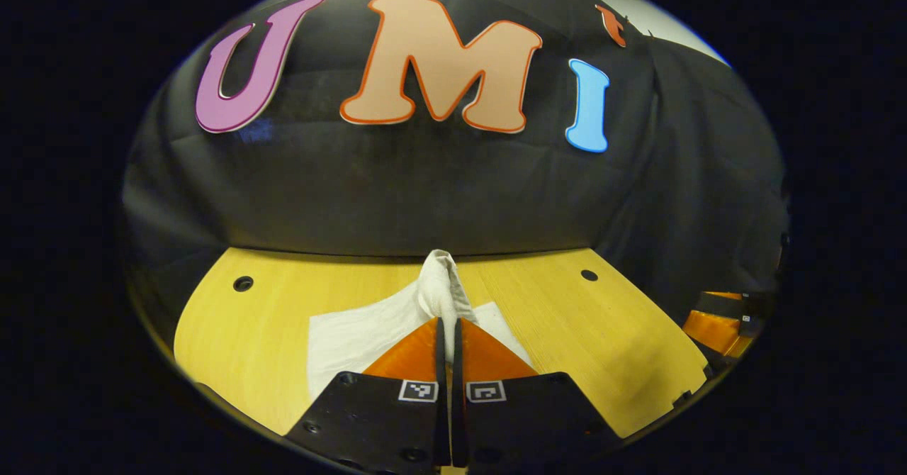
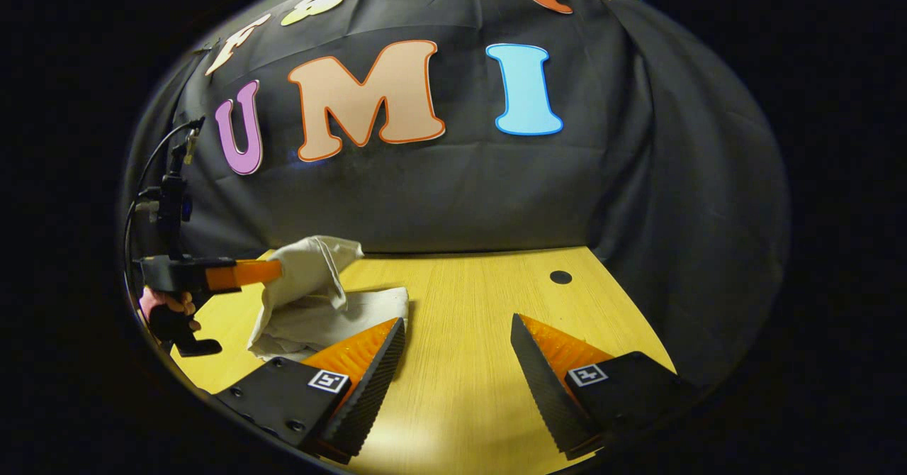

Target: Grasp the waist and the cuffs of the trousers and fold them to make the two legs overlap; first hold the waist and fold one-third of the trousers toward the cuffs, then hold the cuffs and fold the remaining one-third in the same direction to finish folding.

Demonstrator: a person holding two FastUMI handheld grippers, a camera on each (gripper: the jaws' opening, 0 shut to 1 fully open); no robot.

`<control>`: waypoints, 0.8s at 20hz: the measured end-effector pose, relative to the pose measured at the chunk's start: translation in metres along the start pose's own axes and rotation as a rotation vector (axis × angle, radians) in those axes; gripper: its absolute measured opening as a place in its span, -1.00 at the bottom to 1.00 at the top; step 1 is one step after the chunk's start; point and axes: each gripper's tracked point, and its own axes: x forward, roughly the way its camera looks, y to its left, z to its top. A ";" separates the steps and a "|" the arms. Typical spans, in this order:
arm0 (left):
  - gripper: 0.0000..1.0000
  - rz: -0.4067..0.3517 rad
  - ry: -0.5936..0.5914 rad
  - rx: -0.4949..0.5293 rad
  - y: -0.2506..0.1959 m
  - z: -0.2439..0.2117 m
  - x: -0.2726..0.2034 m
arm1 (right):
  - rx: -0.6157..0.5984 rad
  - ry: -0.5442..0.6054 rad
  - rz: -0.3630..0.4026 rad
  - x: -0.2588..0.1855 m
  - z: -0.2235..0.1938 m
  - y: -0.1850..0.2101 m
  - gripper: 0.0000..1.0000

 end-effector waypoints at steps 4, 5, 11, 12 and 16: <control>-0.96 -0.008 0.072 0.087 -0.025 -0.043 0.013 | -0.009 -0.002 -0.009 -0.001 0.001 -0.012 0.84; -0.93 -0.018 0.087 0.104 -0.032 -0.053 0.016 | -0.008 -0.002 -0.010 -0.002 0.002 -0.013 0.93; -0.33 -0.092 0.122 0.099 -0.063 -0.080 0.015 | -0.011 -0.017 -0.017 -0.009 0.004 -0.008 0.83; 0.11 -0.102 0.122 0.099 -0.064 -0.080 0.011 | -0.013 -0.016 -0.017 -0.011 0.003 -0.005 0.93; 0.89 -0.086 0.090 0.084 -0.044 -0.071 -0.013 | 0.000 -0.028 0.006 -0.017 0.006 0.015 0.84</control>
